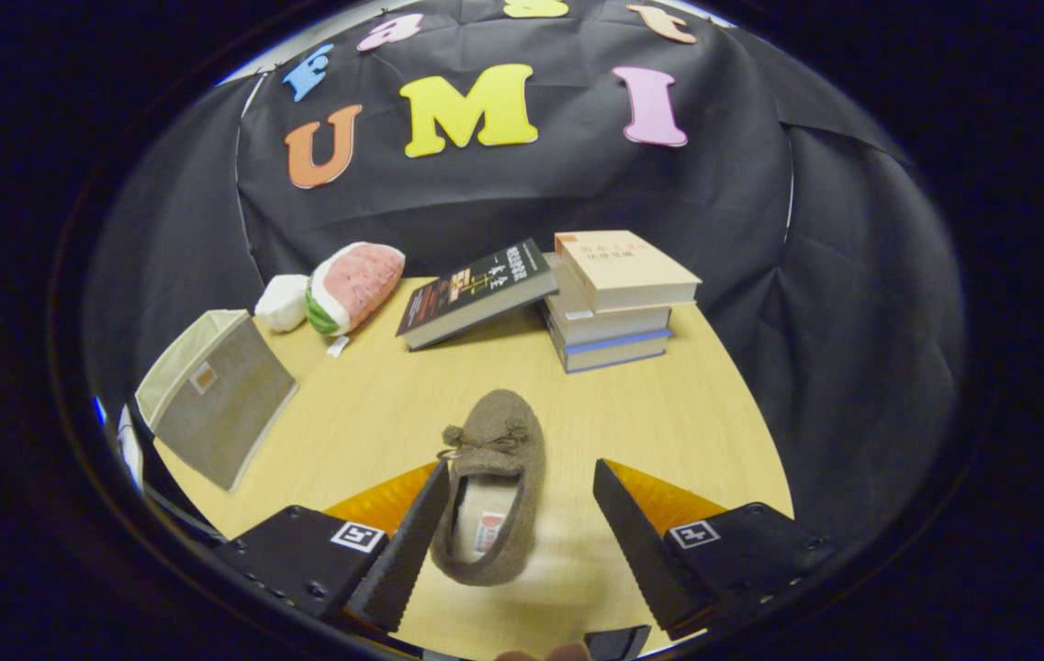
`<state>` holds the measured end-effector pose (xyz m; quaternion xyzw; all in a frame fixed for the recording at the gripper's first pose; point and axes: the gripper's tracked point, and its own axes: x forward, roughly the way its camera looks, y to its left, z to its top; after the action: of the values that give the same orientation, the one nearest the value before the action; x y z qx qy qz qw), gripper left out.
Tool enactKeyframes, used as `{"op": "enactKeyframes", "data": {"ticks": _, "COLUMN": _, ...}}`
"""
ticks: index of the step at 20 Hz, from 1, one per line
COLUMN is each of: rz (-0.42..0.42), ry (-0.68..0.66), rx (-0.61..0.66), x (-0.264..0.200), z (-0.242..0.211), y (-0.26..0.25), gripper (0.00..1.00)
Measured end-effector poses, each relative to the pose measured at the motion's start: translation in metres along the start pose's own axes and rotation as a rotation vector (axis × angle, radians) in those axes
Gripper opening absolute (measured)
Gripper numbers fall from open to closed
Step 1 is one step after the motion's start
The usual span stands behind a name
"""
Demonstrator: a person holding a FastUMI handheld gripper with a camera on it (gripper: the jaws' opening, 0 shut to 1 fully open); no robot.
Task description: Open the storage box then place both shoes into the box .Put the left shoe in first, then the right shoe, with the right side of both shoes facing outward in a uniform manner.
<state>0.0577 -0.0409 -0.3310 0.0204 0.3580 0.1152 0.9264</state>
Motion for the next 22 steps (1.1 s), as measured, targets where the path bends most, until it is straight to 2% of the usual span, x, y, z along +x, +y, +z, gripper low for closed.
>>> {"op": "enactKeyframes", "data": {"ticks": 6, "rz": -0.01, "ry": 0.094, "rx": 0.016, "x": 0.055, "z": -0.032, "y": -0.009, "gripper": 0.96}}
{"op": "enactKeyframes", "data": {"ticks": 7, "rz": -0.01, "ry": 0.103, "rx": 0.015, "x": 0.058, "z": -0.034, "y": -0.009, "gripper": 0.82}}
{"op": "enactKeyframes", "data": {"ticks": 13, "rz": -0.004, "ry": 0.165, "rx": 0.038, "x": 0.073, "z": -0.04, "y": -0.002, "gripper": 0.23}}
{"op": "enactKeyframes", "data": {"ticks": 15, "rz": -0.032, "ry": 0.173, "rx": 0.035, "x": 0.073, "z": -0.04, "y": -0.007, "gripper": 0.23}}
{"op": "enactKeyframes", "data": {"ticks": 17, "rz": -0.024, "ry": 0.196, "rx": 0.072, "x": 0.073, "z": -0.04, "y": -0.007, "gripper": 0.02}}
{"op": "enactKeyframes", "data": {"ticks": 22, "rz": -0.033, "ry": 0.223, "rx": 0.181, "x": 0.071, "z": -0.037, "y": -0.006, "gripper": 0.0}}
